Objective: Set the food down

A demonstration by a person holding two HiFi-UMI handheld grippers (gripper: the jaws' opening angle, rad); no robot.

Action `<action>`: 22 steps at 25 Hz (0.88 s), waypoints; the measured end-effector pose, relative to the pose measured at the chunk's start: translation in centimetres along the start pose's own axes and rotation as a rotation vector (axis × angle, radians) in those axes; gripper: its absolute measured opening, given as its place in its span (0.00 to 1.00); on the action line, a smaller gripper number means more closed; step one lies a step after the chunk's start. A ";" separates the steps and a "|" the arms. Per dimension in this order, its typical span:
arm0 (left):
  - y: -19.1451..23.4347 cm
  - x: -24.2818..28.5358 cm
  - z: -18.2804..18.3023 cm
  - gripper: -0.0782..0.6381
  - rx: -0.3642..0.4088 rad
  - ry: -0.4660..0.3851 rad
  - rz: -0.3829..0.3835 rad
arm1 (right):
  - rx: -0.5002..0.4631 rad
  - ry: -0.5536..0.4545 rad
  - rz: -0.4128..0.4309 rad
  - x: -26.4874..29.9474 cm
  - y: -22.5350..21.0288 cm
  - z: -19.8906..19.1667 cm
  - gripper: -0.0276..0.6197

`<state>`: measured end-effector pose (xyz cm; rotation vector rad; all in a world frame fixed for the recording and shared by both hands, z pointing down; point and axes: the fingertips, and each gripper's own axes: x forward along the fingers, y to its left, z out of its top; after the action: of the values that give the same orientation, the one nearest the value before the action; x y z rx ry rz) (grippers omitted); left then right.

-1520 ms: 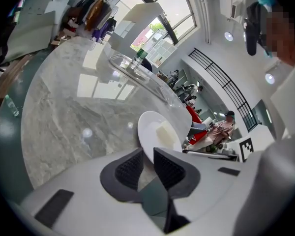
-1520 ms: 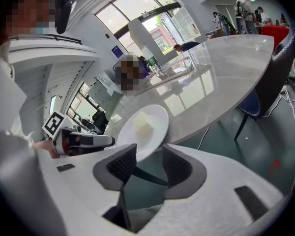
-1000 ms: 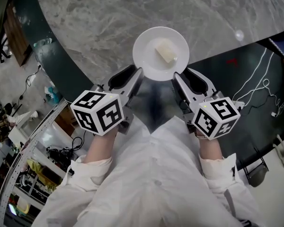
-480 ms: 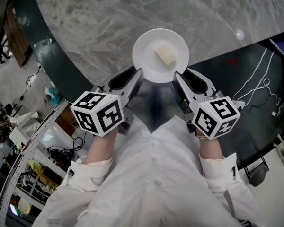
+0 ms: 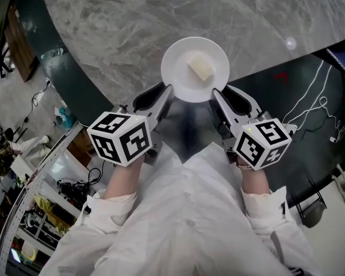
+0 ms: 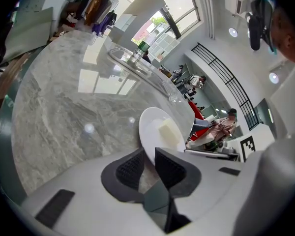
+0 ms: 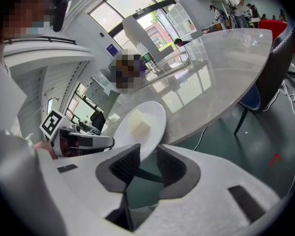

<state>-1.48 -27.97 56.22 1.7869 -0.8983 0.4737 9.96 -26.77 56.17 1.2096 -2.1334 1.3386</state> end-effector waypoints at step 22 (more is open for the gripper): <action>-1.4 -3.0 3.2 0.21 0.140 -0.026 -0.034 | -0.012 -0.099 -0.045 -1.9 3.4 2.8 0.19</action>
<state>-2.61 -29.59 52.05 1.9363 -0.8699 0.5027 8.71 -27.65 51.65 1.3370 -2.1647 1.2695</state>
